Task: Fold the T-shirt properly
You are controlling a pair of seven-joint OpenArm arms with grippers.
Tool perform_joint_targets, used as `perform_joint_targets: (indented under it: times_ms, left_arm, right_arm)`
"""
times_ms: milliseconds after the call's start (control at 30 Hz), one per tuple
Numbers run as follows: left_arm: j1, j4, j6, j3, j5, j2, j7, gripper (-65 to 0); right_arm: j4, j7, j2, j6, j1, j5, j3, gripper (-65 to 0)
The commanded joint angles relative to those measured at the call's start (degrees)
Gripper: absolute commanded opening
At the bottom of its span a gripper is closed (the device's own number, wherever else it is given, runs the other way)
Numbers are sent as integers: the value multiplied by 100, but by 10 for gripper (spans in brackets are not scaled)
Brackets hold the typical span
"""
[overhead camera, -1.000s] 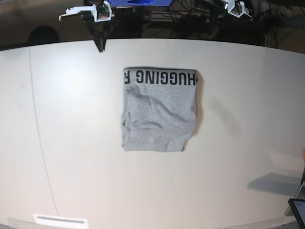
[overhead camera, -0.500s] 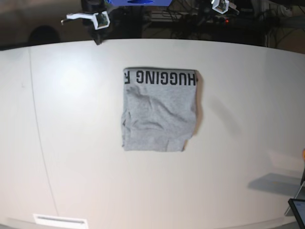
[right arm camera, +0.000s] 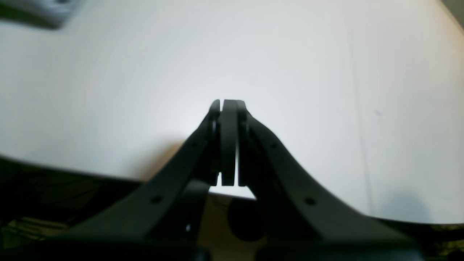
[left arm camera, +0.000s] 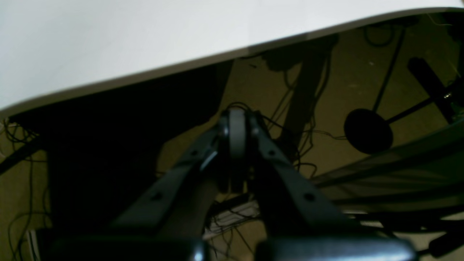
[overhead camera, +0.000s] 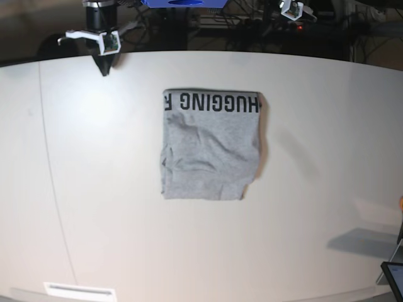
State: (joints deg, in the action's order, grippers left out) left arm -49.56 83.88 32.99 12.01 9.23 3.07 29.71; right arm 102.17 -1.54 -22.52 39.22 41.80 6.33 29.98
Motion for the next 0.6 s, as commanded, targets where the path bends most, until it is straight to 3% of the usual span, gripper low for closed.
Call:
perform_joint_targets:
  times_ms: [0, 167, 367, 567]
  left_arm:
    - [-86, 74, 11, 25, -66, 40, -57, -650]
    - [37, 92, 11, 25, -40, 40, -259, -650]
    - [125, -14, 11, 25, -22, 40, -330, -650]
    - [275, -260, 11, 17, -14, 58, -910, -650]
  right_arm:
    - [99, -140, -29, 78, 123, 110, -136, -650]
    - [73, -167, 15, 78, 317, 75, -971, -650]
    - [-41, -167, 103, 78, 572, -962, -1930, -650]
    - [-542, -167, 270, 78, 730, -1253, -2026, -650]
